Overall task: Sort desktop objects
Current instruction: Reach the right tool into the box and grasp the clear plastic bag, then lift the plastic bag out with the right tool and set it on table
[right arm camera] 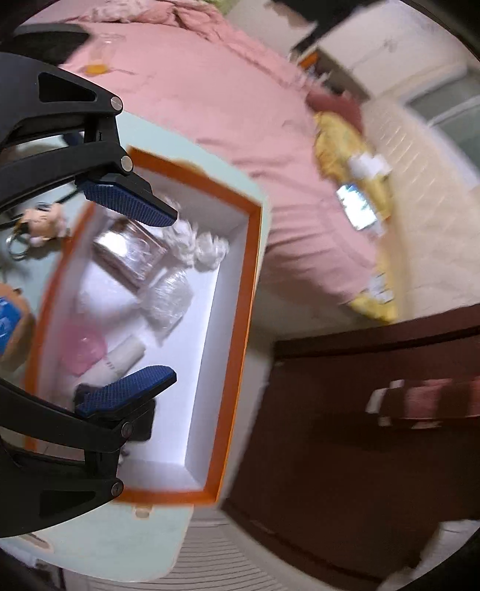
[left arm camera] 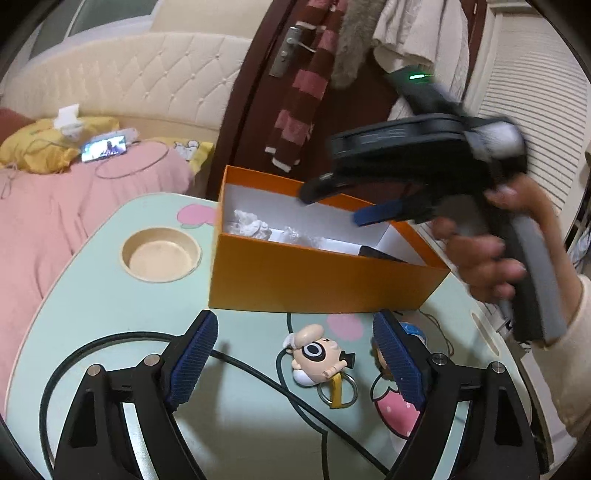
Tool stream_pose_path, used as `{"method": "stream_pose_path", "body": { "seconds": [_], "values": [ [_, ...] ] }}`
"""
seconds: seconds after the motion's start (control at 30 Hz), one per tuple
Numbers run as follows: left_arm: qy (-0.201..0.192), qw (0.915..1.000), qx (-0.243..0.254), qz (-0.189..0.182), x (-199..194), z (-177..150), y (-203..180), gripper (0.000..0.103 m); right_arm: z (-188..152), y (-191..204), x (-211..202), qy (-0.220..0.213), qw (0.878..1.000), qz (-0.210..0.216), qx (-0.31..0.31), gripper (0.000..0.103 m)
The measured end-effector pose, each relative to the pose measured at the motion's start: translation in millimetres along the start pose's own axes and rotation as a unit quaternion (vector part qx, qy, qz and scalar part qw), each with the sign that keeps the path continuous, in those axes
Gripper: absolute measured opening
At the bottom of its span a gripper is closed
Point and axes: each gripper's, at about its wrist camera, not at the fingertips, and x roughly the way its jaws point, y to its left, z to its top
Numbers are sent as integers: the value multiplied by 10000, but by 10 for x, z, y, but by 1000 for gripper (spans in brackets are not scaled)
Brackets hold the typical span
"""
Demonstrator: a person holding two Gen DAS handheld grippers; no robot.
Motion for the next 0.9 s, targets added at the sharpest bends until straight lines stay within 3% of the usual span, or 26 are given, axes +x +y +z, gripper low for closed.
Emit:
{"method": "stream_pose_path", "body": {
  "seconds": [0.13, 0.2, 0.27, 0.47, 0.73, 0.9],
  "values": [
    [55, 9999, -132, -56, 13, 2, 39, 86, 166, 25, 419, 678, 9974, -139, 209, 64],
    [119, 9997, -199, -95, 31, 10, 59, 86, 169, 6, 595, 949, 9946, -262, 328, 49],
    [94, 9996, -244, -124, 26, 14, 74, 86, 146, 0, 684, 1080, 9929, -323, 388, 40],
    [130, 9994, -306, -117, 51, -1, 88, 86, 115, 68, 352, 547, 9980, -308, 93, 38],
    [38, 9986, -522, -89, 38, -11, 150, 86, -336, 42, -576, -578, 9972, 426, -207, 38],
    [21, 9986, -520, -1, 57, -25, 158, 86, -948, -156, -796, -1059, 9941, -241, -43, 38]
  ]
}}
